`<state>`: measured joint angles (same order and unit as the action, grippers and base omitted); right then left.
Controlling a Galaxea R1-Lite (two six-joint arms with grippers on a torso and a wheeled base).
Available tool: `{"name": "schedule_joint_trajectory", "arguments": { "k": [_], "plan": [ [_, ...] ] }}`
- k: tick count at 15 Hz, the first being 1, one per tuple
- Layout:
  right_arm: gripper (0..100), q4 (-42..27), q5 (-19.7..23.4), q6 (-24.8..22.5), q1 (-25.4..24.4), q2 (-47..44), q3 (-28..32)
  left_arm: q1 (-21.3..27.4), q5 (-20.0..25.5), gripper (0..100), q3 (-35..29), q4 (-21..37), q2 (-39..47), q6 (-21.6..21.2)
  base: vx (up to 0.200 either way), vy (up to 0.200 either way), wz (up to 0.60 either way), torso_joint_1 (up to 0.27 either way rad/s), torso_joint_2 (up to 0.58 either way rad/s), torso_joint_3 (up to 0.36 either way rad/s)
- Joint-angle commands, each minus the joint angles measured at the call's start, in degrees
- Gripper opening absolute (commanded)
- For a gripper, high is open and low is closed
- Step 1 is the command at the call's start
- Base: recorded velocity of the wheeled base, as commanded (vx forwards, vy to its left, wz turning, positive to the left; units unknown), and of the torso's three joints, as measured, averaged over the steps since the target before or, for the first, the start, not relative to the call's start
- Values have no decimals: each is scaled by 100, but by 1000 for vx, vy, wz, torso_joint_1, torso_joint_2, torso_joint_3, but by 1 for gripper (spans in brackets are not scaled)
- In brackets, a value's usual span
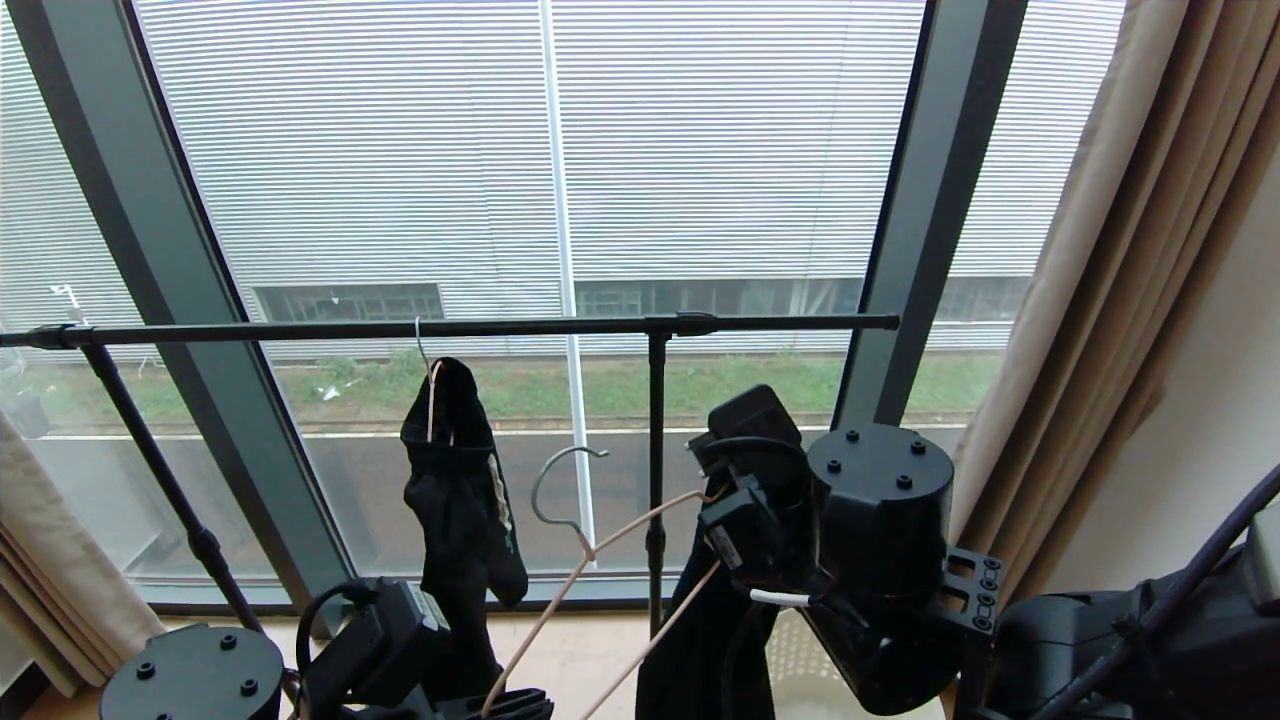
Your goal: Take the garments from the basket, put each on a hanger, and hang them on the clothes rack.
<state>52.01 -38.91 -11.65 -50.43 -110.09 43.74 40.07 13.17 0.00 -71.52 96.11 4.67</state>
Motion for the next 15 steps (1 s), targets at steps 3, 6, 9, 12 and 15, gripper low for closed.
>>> {"name": "schedule_joint_trajectory", "arguments": {
  "k": [3,6,9,12,15],
  "plan": [
    [0,-6,-2,-4,104,172,29,-149,2,0,0,-37,-13,-1,0,0,0,0,0,0],
    [0,-6,-2,102,-336,137,-50,-140,2,0,0,-37,-5,-1,0,0,0,0,0,0],
    [0,-6,-2,207,-819,208,-199,-140,2,0,0,-37,-5,-1,0,0,0,0,0,0],
    [0,-6,-2,330,-1215,225,-243,-131,2,0,0,-37,13,-1,0,0,0,0,0,0],
    [0,-6,-2,524,-1452,208,-226,-113,2,0,0,-37,22,-1,0,0,0,0,0,0]
  ]
}}
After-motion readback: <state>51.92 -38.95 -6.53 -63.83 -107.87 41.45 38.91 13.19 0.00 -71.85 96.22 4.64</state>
